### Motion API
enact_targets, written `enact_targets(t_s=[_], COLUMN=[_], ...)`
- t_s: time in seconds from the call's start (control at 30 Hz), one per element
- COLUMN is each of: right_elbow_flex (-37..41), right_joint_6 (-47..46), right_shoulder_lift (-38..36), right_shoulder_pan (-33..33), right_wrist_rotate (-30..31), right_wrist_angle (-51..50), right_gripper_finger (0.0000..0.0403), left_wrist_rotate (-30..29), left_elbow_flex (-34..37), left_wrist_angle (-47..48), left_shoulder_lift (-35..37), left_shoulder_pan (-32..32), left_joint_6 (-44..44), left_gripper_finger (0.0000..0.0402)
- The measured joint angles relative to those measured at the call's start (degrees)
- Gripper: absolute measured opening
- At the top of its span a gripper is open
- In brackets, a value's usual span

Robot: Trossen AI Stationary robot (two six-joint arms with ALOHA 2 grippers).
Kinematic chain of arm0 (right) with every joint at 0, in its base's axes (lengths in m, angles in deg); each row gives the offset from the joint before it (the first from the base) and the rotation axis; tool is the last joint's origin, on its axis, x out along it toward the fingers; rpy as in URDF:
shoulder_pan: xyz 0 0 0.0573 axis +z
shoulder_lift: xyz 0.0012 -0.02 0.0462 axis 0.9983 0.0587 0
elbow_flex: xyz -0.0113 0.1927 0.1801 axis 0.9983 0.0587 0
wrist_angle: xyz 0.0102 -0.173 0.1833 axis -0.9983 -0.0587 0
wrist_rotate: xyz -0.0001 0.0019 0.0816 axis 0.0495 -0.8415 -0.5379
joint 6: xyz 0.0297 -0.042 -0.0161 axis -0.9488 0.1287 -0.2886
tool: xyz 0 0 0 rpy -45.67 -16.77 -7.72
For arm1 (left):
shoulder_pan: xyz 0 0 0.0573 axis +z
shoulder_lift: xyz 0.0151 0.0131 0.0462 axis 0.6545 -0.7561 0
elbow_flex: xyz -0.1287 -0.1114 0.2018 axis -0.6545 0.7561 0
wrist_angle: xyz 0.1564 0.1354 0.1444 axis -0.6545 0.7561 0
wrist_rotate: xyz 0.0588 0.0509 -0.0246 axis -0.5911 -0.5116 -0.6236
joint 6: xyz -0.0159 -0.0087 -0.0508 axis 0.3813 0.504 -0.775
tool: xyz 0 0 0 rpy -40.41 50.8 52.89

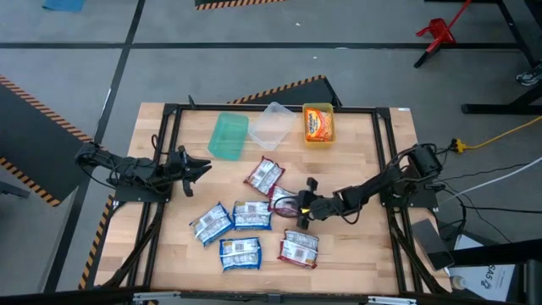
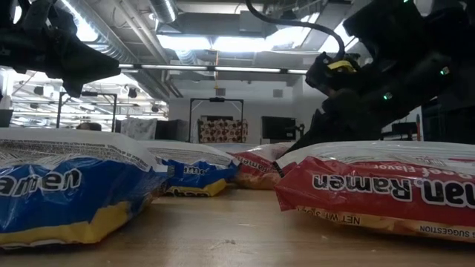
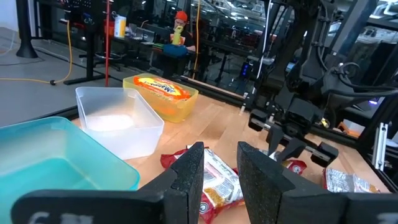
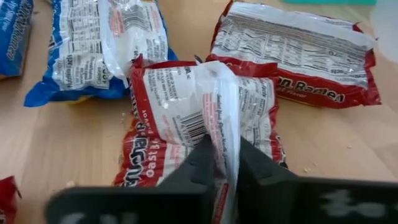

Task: Sort Maruchan noodles
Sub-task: Put the middle red noodle pack into the transparent bin

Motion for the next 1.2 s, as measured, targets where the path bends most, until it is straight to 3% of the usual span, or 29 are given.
enact_targets(t_s=[0.27,0.6,0.83,1.2], right_elbow_flex=[-0.38,-1.57,-4.35,-14.27], right_joint_6=[-1.50,-0.19,7.93,15.65], right_shoulder_lift=[-2.04,-12.10,-16.22,-16.30], right_shoulder_pan=[0.07,-3.19,-10.93,-27.49], right_wrist_rotate=[0.38,4.85,1.65,-3.82], right_wrist_angle=[-0.45,-3.18,-2.82,-3.90], right_gripper_finger=[0.0003,0.0001,0.0001,0.0000], left_wrist_rotate=[0.00,0.00,0.00,0.00], left_elbow_flex=[0.00,0.00,0.00,0.00], left_wrist_angle=[-0.01,-0.01,-0.01,-0.01], left_shoulder_lift=[0.00,0.01,0.01,0.01], left_shoulder_pan=[0.00,0.00,-0.02,0.00], left_joint_6=[-0.06,0.15,0.31,0.31], left_gripper_finger=[0.0090,0.0090,0.0090,0.0090])
